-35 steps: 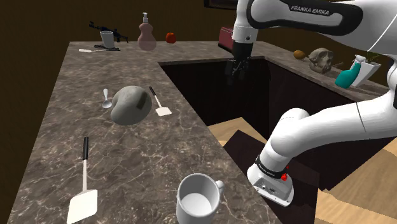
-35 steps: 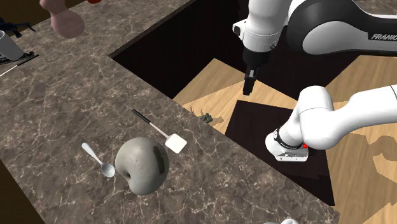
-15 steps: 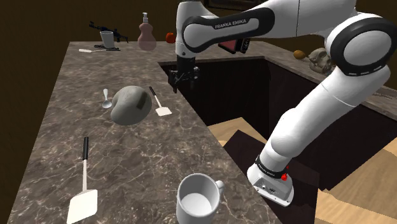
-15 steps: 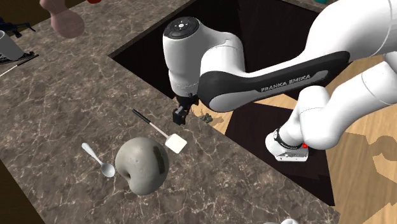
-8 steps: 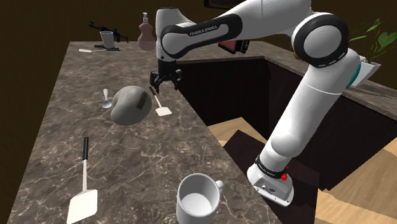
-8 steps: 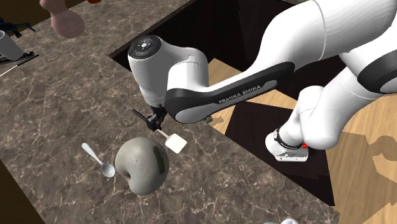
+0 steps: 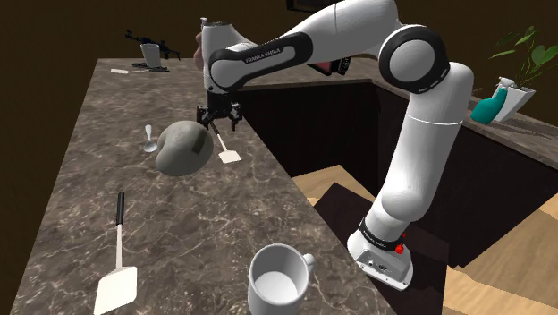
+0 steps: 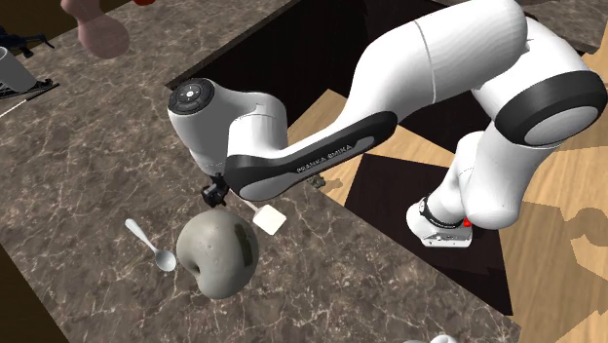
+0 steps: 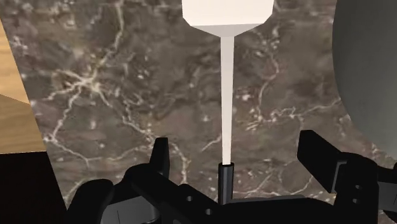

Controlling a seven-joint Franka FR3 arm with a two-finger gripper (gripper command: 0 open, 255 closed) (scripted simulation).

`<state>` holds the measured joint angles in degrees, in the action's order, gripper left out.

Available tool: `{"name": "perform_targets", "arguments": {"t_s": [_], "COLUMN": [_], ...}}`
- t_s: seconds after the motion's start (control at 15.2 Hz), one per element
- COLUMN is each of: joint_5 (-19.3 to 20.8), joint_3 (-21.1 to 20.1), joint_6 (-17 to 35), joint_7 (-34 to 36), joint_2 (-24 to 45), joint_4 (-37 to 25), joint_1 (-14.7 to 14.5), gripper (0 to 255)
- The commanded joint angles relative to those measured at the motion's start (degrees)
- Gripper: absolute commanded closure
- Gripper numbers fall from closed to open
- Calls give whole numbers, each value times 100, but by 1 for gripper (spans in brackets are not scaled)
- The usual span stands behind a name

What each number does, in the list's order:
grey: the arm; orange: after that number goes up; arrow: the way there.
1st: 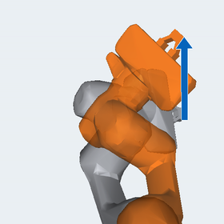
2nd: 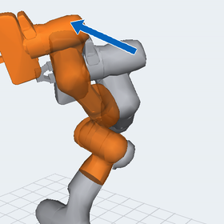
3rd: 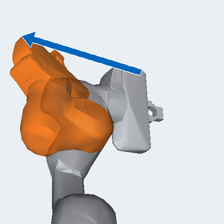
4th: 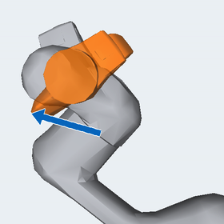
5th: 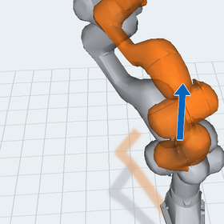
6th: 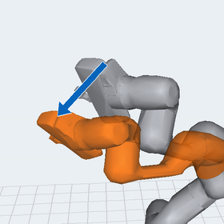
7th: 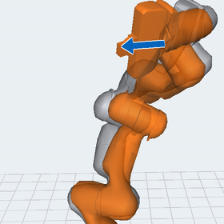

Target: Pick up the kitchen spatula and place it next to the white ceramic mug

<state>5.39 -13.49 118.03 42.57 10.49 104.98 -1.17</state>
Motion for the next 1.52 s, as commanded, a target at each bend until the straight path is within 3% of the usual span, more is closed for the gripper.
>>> {"name": "perform_targets", "arguments": {"t_s": [0.0,0.66,0.73,1.25,1.45], "joint_5": [23,50,46,55,29], "joint_3": [3,21,15,19,16], "joint_6": [138,313,298,376,174], "joint_7": [27,44,54,58,26], "joint_2": [58,135,113,120,84], "joint_4": [79,178,186,256,88], "joint_1": [-7,-17,-24,-21,-14], "gripper": [0,0,255,255,255]}}
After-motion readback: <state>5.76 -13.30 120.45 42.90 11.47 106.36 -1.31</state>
